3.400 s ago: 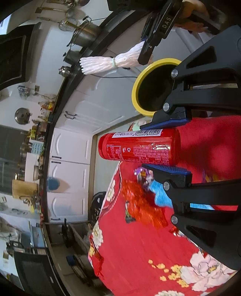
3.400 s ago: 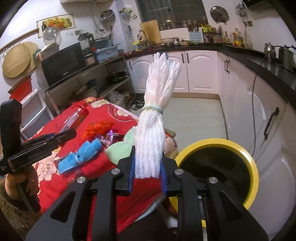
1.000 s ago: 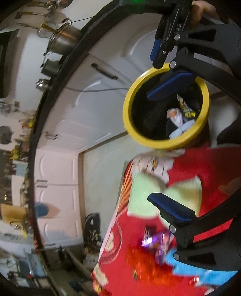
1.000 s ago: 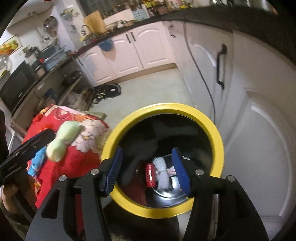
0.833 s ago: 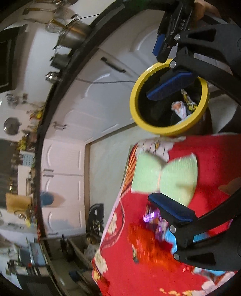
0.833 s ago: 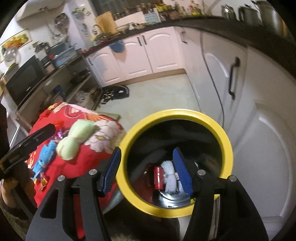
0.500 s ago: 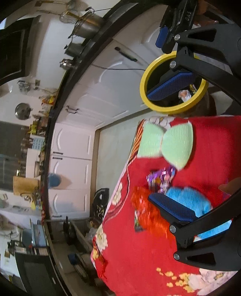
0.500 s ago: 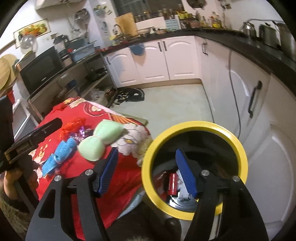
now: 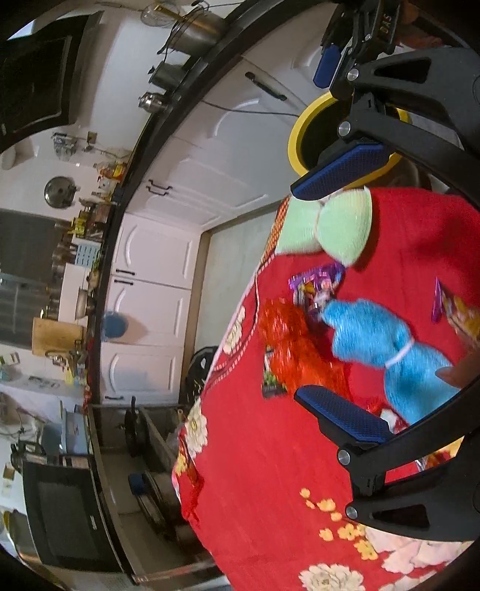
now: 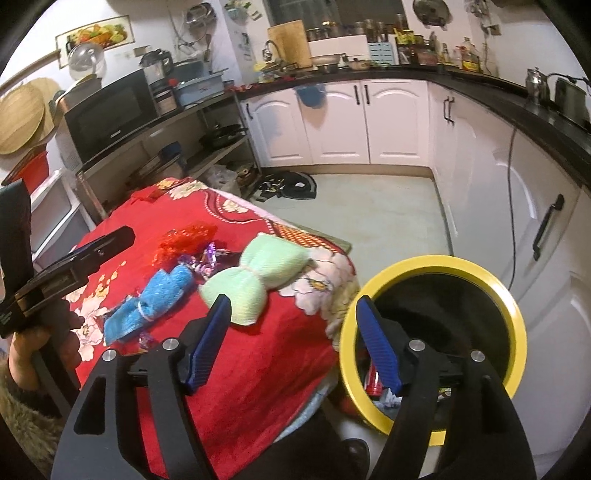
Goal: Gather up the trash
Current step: 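Move both open tools back from the bin toward the table, then grasp the red plastic bag with the left tool while the right tool grasps the light-green mesh sponge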
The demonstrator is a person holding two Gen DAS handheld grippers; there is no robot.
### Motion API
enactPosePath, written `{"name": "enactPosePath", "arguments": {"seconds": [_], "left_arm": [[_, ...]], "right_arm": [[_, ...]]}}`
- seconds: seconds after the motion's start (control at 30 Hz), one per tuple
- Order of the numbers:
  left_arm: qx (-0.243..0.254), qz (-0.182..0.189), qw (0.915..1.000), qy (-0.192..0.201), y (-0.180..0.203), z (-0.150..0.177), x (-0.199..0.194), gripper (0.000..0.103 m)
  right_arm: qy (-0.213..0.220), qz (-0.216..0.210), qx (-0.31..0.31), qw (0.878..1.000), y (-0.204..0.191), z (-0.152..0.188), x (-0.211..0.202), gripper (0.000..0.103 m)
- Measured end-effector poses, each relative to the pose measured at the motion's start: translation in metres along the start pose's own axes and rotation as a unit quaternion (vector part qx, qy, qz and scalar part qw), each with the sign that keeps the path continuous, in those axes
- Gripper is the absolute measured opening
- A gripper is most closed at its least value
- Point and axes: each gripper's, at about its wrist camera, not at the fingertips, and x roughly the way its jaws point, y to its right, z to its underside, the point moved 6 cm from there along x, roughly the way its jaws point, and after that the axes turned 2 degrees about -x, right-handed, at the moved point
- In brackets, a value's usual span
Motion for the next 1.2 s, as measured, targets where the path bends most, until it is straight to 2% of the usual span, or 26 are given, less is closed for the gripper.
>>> {"name": "enactPosePath", "arguments": {"seconds": [0.3,0.67,0.97,1.13,1.2], "left_arm": [[-0.016,-0.026,0.9995,-0.003,-0.040,0.002,-0.001,0.092],[-0.007,-0.047,0.9983,-0.032,-0.071,0.008,0.017,0.092],[-0.015,-0.022,0.9963,-0.082,-0.079,0.005,0.052,0.092],[-0.031,-0.009,0.9934,-0.110,-0.084,0.005,0.073,0.090],[-0.036,-0.006,0.9923,-0.118,-0.086,0.006,0.078,0.086]], "right_arm": [[-0.015,-0.011,-0.016,1.000,-0.028,-0.003,0.023,0.071],[-0.041,-0.021,-0.021,0.999,-0.053,-0.005,0.066,0.071],[-0.073,-0.031,0.012,0.997,-0.051,-0.005,0.107,0.070],[-0.106,-0.045,0.042,0.992,-0.044,0.003,0.131,0.061],[-0.115,-0.057,0.051,0.990,-0.044,0.008,0.137,0.058]]}}
